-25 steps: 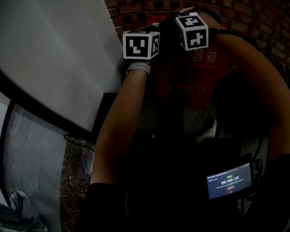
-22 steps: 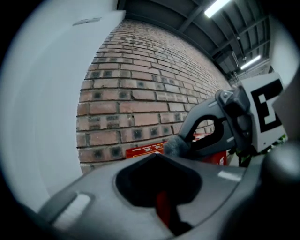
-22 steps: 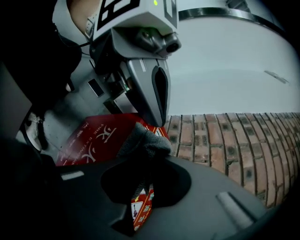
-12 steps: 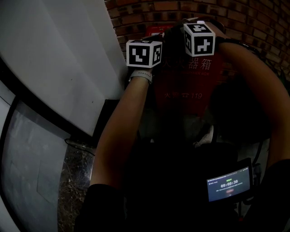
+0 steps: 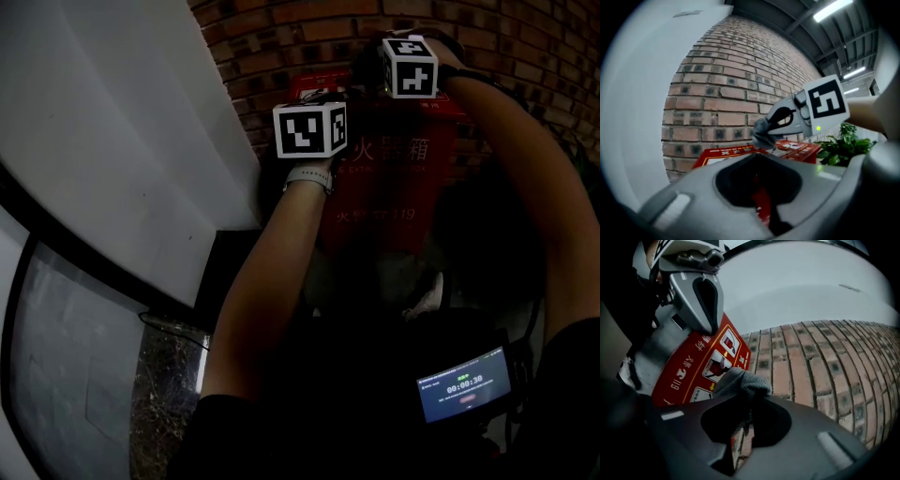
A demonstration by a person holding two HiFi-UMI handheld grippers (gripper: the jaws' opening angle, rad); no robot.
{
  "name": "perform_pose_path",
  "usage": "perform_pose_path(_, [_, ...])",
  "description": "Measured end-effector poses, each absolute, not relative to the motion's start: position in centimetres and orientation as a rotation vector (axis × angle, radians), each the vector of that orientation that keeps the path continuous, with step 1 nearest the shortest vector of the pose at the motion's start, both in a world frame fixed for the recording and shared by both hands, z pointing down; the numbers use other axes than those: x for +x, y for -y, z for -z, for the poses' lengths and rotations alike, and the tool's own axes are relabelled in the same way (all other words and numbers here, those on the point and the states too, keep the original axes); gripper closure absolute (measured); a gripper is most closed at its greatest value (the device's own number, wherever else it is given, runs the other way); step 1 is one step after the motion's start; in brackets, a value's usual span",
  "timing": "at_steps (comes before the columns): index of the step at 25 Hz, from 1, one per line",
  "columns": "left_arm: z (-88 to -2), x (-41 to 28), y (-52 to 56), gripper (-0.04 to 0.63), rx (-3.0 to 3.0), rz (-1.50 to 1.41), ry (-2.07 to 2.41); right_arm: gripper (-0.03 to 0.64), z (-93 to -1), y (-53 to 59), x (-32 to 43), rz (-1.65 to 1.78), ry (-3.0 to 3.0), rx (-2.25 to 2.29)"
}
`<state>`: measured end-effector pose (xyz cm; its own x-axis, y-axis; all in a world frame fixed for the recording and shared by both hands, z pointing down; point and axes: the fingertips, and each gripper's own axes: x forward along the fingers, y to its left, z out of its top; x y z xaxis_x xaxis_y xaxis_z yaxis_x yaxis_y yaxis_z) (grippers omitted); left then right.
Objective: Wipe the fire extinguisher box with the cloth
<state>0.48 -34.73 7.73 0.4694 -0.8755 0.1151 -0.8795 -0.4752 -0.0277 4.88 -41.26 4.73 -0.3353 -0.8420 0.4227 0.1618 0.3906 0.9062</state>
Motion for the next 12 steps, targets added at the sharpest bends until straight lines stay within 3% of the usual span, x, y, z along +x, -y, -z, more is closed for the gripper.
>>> perform_pose_path(12, [-7.9,0.8,35.4,0.592,2.648,-0.176,1.647,0.584,-8.0,48.8,3.0,1.197,1.475,0.613])
